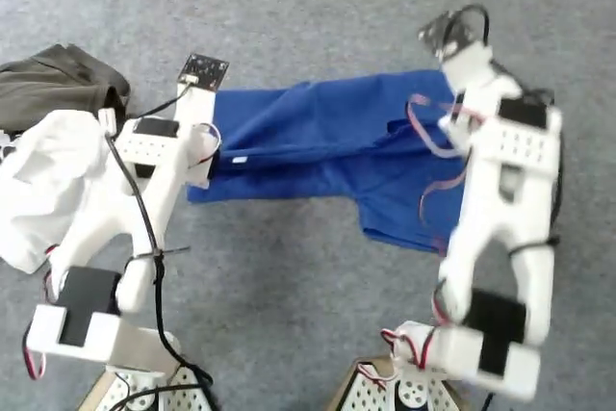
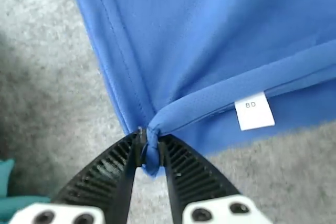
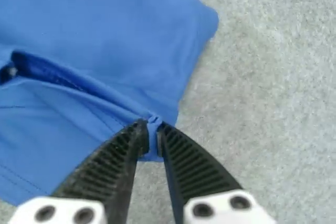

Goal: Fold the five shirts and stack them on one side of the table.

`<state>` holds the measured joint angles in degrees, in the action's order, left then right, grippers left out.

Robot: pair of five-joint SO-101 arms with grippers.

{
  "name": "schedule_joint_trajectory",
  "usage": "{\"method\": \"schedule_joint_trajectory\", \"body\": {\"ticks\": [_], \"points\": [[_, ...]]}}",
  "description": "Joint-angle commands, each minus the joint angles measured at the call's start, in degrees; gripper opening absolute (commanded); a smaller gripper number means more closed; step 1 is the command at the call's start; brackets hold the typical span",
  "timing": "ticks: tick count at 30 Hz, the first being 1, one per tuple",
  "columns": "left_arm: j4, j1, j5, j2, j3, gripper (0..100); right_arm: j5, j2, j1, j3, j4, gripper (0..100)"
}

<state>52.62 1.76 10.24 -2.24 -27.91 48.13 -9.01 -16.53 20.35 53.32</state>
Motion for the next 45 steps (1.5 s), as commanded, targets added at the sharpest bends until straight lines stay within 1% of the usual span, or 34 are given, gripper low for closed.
{"method": "schedule_joint_trajectory", "body": {"ticks": [1,3,5,7,12,16,20,29,32,34,36,38,40,41,45], "points": [[-1.14,-0.48,0.44,-3.78,-2.59,3,0.44,-10.77,-3.52,15.52,-12.40,1.4],[-4.48,-0.84,0.44,-3.25,-5.05,3,0.79,-14.81,-5.01,21.32,-16.62,1.4],[-6.86,-1.63,0.35,-2.81,-6.20,3,1.67,-17.89,-5.45,25.98,-17.85,1.4],[-7.56,-1.54,0.18,-2.29,-6.64,3,3.78,-20.53,-5.19,30.11,-17.93,1.4],[-7.74,-0.92,0.26,0.53,-5.93,3,4.40,-25.89,-5.80,37.76,-19.52,1.4],[-7.21,-1.19,0.26,3.34,-5.05,3,7.91,-29.76,-7.03,43.56,-19.96,1.4],[-7.12,0.13,0.35,4.92,-4.97,3,8.88,-33.27,-7.21,49.01,-22.15,1.4],[-7.47,0.22,0.35,5.01,-4.88,3,12.22,-38.64,-7.12,56.57,-22.33,1.4],[-7.21,0.13,0.44,4.75,-4.88,3,15.30,-38.90,-7.12,57.98,-22.33,1.5],[-6.95,0.13,2.02,4.66,-4.88,4,18.55,-38.90,-7.30,58.77,-22.33,1.5],[-4.48,0.31,3.69,4.66,-4.09,9,19.87,-38.90,-8.44,58.59,-22.33,3.1],[-0.44,0.22,4.57,4.66,-2.07,13,19.87,-38.99,-10.20,57.71,-22.42,10.2],[3.78,0.13,4.84,4.66,0.84,16,20.04,-38.99,-12.48,56.31,-22.42,17.4],[5.98,0.13,4.92,4.66,2.51,17,20.13,-38.99,-13.54,55.43,-22.42,19.4],[18.20,0.13,5.36,4.66,12.26,17,20.13,-38.99,-17.14,50.68,-22.07,20.1]]}}
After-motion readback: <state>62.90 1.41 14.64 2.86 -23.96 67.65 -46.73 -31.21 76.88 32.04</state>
